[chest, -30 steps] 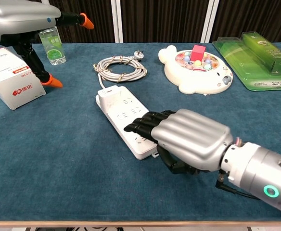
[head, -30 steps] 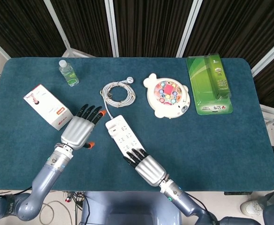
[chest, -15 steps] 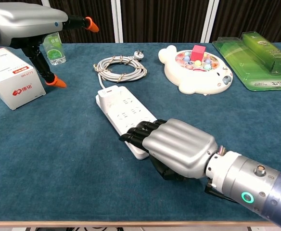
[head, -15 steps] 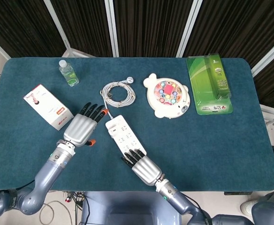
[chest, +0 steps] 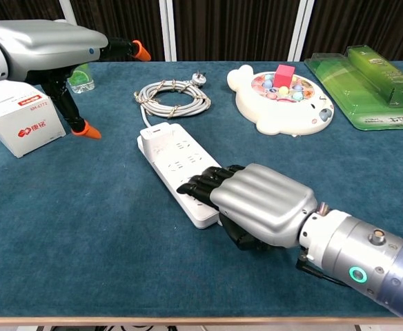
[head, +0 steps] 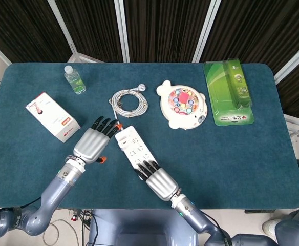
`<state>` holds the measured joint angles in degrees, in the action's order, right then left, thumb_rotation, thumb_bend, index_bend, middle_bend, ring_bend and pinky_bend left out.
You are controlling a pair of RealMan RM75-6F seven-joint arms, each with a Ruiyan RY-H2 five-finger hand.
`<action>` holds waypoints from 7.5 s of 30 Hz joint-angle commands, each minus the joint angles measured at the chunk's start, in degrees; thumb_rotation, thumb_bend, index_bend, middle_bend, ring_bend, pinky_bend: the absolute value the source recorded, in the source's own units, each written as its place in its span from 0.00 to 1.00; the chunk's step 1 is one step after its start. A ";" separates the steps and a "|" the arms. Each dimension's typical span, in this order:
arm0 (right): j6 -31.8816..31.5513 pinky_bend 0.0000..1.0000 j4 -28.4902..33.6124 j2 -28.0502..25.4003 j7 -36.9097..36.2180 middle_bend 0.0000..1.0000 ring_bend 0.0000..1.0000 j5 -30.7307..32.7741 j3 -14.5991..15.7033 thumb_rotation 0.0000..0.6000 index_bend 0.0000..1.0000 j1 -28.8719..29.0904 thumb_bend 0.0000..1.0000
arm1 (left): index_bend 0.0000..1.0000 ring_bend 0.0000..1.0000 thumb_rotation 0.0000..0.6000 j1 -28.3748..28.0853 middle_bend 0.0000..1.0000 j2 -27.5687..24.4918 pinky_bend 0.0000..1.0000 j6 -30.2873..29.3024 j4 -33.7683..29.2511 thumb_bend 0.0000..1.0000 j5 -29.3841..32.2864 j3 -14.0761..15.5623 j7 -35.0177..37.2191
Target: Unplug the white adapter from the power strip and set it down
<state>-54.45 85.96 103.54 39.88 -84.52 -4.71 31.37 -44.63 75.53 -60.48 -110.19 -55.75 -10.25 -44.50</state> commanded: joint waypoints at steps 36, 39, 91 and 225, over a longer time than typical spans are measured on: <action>-0.97 0.19 -0.40 0.08 -1.11 0.18 0.17 0.48 3.95 1.00 0.18 0.96 0.97 | 0.22 0.07 1.00 -11.98 0.21 9.69 0.10 2.01 8.81 0.02 17.22 0.19 -8.57; -1.09 0.19 -0.45 -0.07 -1.27 0.18 0.17 0.48 4.11 1.00 0.18 0.97 0.97 | 0.24 0.09 1.00 -12.87 0.23 10.68 0.11 2.17 10.02 0.02 18.54 0.58 -9.26; -2.56 0.19 -1.20 -1.55 -4.37 0.18 0.17 0.54 5.38 1.00 0.18 1.08 0.97 | 0.44 0.16 1.00 -15.77 0.44 21.96 0.14 -0.24 23.30 0.20 18.43 3.06 -5.34; -2.41 0.19 -3.33 3.15 -3.60 0.19 0.18 0.31 7.90 1.00 0.20 -0.22 0.97 | 0.68 0.30 1.00 -10.92 0.73 20.29 0.22 -3.72 17.48 0.31 3.20 -0.22 -0.79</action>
<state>-56.86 82.62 106.69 36.27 -84.21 3.19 31.15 -55.54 95.82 -64.20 -92.70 -52.54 -10.47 -45.29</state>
